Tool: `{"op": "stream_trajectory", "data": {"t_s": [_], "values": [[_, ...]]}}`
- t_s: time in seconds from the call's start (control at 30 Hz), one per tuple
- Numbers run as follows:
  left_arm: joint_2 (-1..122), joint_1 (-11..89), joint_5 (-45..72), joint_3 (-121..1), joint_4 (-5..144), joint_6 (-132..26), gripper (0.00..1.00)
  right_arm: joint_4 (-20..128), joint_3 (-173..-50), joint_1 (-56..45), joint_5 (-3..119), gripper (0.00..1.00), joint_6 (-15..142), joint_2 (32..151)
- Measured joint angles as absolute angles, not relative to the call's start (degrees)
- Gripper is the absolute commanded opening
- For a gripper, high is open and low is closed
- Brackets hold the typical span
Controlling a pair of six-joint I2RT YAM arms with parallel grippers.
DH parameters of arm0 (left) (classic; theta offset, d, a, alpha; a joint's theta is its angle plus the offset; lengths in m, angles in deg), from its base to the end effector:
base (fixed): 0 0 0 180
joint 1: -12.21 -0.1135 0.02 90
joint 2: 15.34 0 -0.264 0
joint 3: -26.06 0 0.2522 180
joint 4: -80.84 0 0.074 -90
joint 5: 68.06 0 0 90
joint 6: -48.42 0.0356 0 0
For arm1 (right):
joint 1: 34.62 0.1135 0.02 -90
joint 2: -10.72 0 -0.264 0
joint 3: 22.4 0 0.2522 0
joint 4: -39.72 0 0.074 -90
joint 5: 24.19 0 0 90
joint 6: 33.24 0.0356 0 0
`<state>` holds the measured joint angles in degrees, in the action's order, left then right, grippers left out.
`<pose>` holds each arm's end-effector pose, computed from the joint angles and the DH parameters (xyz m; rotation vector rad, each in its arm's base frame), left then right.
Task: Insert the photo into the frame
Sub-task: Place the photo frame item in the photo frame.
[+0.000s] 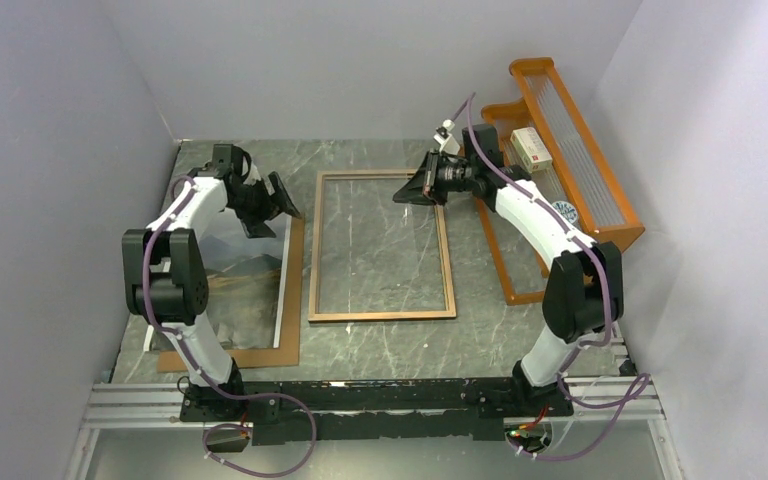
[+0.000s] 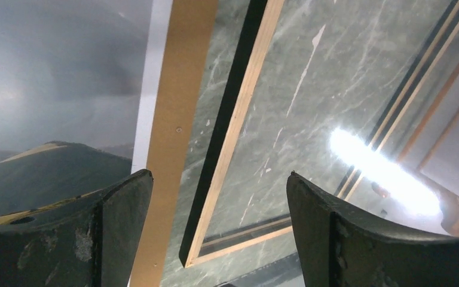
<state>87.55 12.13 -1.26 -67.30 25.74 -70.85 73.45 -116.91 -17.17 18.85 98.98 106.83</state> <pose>0.3734 -0.0135 0.2327 -0.5701 2.6751 -0.6977 0.3551 0.1389 0.3121 -0.0111 2.3478 1.4524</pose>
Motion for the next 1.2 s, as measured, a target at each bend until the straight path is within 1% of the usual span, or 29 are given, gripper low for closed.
{"op": "stream_trajectory", "data": {"t_s": [0.2, 0.37, 0.53, 0.87, 1.2], "values": [[88.3, 12.4, -5.6, -64.2, 28.1, -71.1, 0.84, 72.2, -114.8, -18.4, 21.5, 0.00, 98.8, 110.2], [90.8, 12.6, -8.1, -62.9, 30.2, -71.0, 0.80, 72.3, -111.4, -20.2, 23.8, 0.00, 96.5, 111.8], [93.7, 13.1, -8.4, -62.9, 31.1, -70.9, 0.76, 72.3, -109.0, -21.5, 25.0, 0.00, 92.9, 113.4], [98.7, 15.2, -7.9, -65.7, 30.8, -70.3, 0.70, 72.6, -109.1, -23.3, 25.0, 0.00, 87.7, 116.3], [100.4, 16.8, -5.8, -68.0, 29.1, -69.6, 0.55, 73.2, -109.8, -23.7, 25.0, 0.00, 86.1, 119.6]]}}
